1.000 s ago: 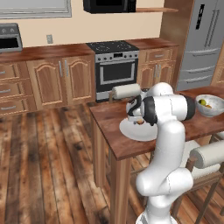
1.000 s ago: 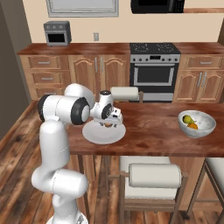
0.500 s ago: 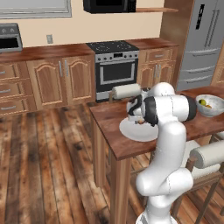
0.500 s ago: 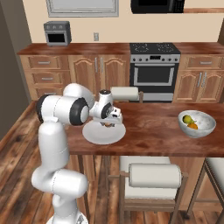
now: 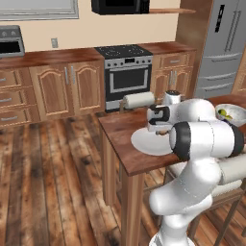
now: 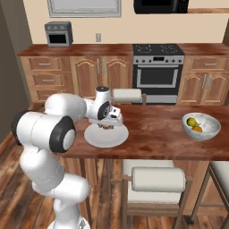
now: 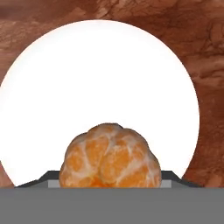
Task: Take the fruits from the plate on the dining counter and place two fruits in each bowl.
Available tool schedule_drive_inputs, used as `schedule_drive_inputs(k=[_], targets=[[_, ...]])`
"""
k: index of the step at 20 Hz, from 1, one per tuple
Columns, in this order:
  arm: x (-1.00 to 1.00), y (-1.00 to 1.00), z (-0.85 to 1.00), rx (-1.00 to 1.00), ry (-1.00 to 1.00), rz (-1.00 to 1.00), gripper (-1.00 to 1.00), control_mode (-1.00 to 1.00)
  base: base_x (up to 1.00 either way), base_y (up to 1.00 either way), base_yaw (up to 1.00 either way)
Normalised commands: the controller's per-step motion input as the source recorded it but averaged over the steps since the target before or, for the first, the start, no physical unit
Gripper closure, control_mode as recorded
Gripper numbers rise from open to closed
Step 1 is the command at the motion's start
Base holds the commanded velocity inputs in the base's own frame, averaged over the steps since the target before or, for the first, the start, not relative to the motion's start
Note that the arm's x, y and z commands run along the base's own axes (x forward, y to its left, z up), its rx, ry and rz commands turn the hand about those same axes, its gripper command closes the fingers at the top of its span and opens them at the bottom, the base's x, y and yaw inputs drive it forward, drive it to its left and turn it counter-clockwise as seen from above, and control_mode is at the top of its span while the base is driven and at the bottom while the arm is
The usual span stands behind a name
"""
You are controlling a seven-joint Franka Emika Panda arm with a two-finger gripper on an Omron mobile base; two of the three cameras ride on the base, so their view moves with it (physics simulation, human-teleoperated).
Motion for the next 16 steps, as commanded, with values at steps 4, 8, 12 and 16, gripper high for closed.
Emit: schedule_drive_inputs(k=[4,8,12,16], targets=[[-1.0,0.12,0.9,0.0,0.0,0.0,1.0,-1.0,0.0,0.0,0.0],[-1.0,0.32,1.0,0.0,0.0,0.0,1.0,-1.0,0.0,0.0,0.0],[-1.0,0.29,0.95,0.0,-0.04,0.0,1.0,-1.0,0.0,0.0,0.0],[-1.0,0.15,0.76,0.01,-0.11,0.0,1.0,-1.0,0.0,0.0,0.0]])
